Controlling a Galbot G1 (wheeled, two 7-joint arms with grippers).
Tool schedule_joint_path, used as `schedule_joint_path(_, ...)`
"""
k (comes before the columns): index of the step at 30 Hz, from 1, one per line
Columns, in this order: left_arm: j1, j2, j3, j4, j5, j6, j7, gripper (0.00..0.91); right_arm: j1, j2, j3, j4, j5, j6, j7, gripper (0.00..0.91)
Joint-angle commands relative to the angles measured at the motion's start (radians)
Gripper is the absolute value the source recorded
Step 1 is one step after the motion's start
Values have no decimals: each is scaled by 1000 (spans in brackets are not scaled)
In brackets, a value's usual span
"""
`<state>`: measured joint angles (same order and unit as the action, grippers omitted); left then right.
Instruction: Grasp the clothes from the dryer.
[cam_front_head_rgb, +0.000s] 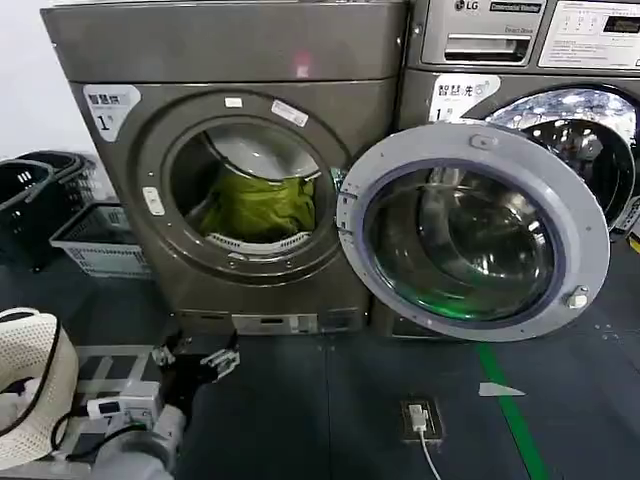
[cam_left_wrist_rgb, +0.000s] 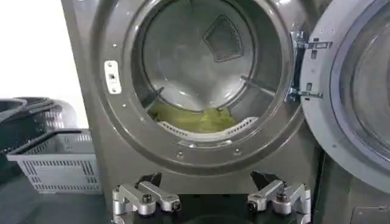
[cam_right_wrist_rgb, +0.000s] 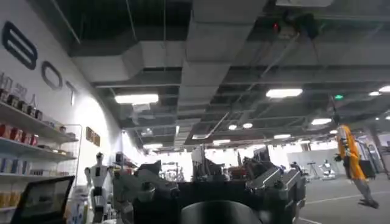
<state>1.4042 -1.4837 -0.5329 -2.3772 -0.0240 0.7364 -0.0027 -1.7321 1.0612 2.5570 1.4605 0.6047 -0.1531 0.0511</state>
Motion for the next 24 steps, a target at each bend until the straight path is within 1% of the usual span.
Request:
schedule_joint_path(1, -4, -4, 10, 10, -9, 49, -43, 907, 1, 3, -1, 2, 0, 1, -2, 907)
schedule_joint_path(5, -1, -2, 14, 13, -10, 49, -70, 907, 2, 2, -2, 1, 0, 1, -1, 907)
schedule_joint_path(8, -5, -1, 9, 7, -56, 49, -64, 907, 4, 3, -4, 6, 0, 0, 0, 907)
schedule_joint_path(16, -12, 3, 12, 2, -70, 49, -61, 907, 5, 6, -9, 8, 0, 1, 0, 907)
schedule_joint_path(20, -15, 1, 16, 7, -45, 49, -52, 907, 4, 2, -12, 12, 0, 1, 0, 907)
schedule_joint_path(24, -19, 4, 20, 14, -51, 49, -81, 907, 3, 2, -12, 14, 0, -1, 1, 907)
